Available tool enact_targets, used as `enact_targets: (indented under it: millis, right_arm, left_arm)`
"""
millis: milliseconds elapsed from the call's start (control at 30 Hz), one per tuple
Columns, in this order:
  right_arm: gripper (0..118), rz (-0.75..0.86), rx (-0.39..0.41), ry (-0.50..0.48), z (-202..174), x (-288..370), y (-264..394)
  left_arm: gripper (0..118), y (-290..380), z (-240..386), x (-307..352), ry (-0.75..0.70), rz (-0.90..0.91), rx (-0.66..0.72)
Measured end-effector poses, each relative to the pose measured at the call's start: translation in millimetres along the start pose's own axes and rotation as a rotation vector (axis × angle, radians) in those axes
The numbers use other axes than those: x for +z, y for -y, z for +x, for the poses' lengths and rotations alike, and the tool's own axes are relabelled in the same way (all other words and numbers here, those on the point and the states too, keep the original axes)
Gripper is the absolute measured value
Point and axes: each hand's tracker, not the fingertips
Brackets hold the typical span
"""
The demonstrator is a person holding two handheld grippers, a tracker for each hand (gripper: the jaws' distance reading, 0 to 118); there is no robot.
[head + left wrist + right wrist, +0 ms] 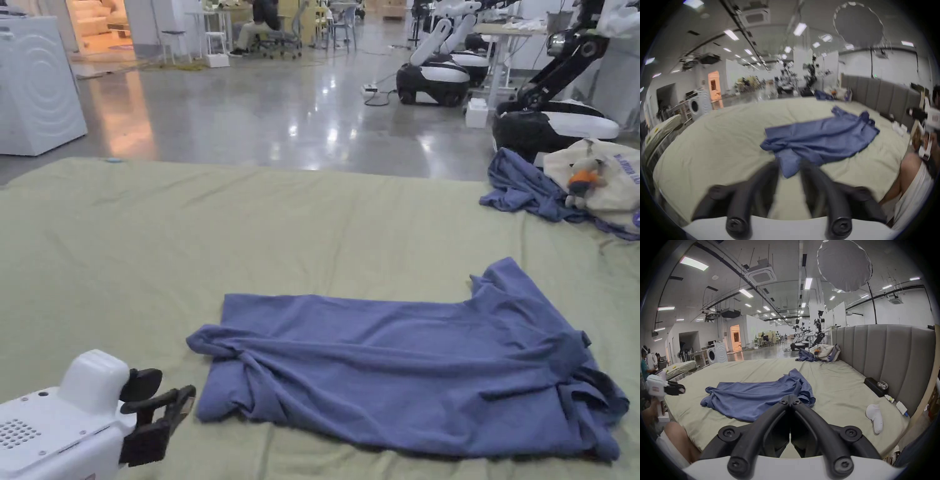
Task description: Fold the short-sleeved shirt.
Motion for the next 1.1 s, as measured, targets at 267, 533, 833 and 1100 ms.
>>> enact_targets:
  millis: [267, 533, 833, 1100]
  right_arm:
    - [2, -0.040, 0.008, -0.012, -2.2, -8.7, -1.9]
    - [2, -0.068, 0.016, -0.020, -1.4, -15.2, -2.8]
    - [2, -0.133, 0.026, -0.091, 5.5, -38.1, -10.1]
    - [118, -0.438, 0.168, -0.086, 35.2, -119.8, -2.5]
  left_arm:
    - [81, 4.5, -0.1, -84.7, 0.129, -0.147, -0.183]
    - [81, 7.6, -5.2, -107.5, 0.140, -0.193, -0.147]
    - [4, -1.3, -0.8, -98.0, 0.112, -0.172, -0.133]
    - [4, -23.9, 10.0, -73.1, 0.091, -0.129, -0.058]
